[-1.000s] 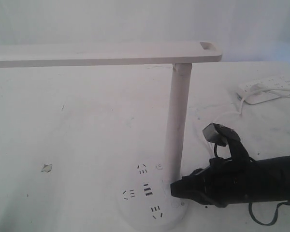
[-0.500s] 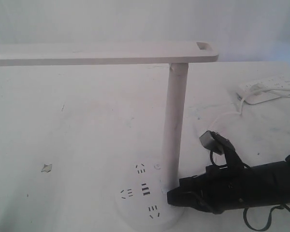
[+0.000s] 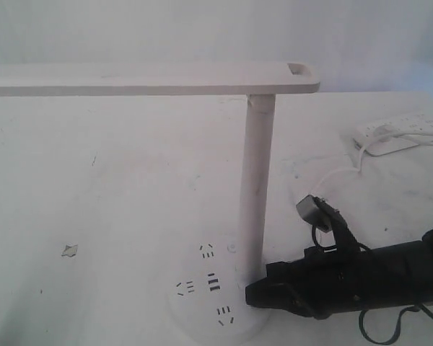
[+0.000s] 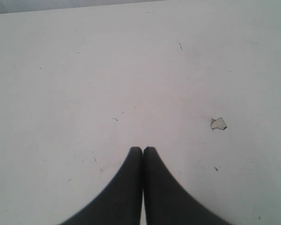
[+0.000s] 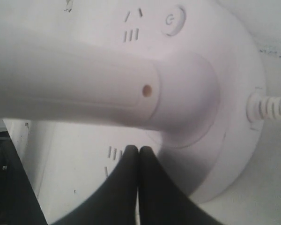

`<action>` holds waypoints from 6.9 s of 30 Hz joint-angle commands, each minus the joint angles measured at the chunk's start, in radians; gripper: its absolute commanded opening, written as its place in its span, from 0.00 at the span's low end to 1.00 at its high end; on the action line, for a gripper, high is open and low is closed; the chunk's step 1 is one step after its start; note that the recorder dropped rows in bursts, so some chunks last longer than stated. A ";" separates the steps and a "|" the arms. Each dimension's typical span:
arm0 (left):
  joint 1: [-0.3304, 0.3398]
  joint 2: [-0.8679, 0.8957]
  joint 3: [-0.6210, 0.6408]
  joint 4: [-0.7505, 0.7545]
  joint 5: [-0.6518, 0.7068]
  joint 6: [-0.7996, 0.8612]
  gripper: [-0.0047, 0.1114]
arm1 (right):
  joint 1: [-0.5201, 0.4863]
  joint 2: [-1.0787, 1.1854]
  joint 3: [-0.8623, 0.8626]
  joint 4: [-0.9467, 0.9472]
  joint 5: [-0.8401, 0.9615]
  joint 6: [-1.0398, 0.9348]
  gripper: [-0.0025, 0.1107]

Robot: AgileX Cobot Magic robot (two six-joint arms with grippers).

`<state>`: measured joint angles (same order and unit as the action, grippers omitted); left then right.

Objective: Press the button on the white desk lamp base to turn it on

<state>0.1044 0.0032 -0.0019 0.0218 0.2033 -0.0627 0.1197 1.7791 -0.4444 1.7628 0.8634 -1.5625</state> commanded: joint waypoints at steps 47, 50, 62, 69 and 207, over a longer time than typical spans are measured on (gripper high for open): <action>-0.008 -0.003 0.002 0.000 -0.002 0.000 0.04 | 0.001 -0.029 0.015 -0.042 -0.117 0.026 0.02; -0.008 -0.003 0.002 0.000 -0.002 0.000 0.04 | 0.001 -0.029 0.015 -0.049 -0.143 0.024 0.02; -0.008 -0.003 0.002 0.000 -0.002 0.000 0.04 | 0.071 0.024 0.015 -0.049 -0.208 -0.006 0.02; -0.008 -0.003 0.002 0.000 -0.002 0.000 0.04 | 0.071 -0.082 0.015 -0.038 -0.214 -0.004 0.02; -0.008 -0.003 0.002 0.000 -0.002 0.000 0.04 | -0.220 -1.779 0.444 -1.711 -0.519 1.436 0.02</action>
<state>0.1044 0.0032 -0.0019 0.0238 0.2033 -0.0627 -0.0962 0.0061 -0.0022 0.0618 0.3456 -0.1303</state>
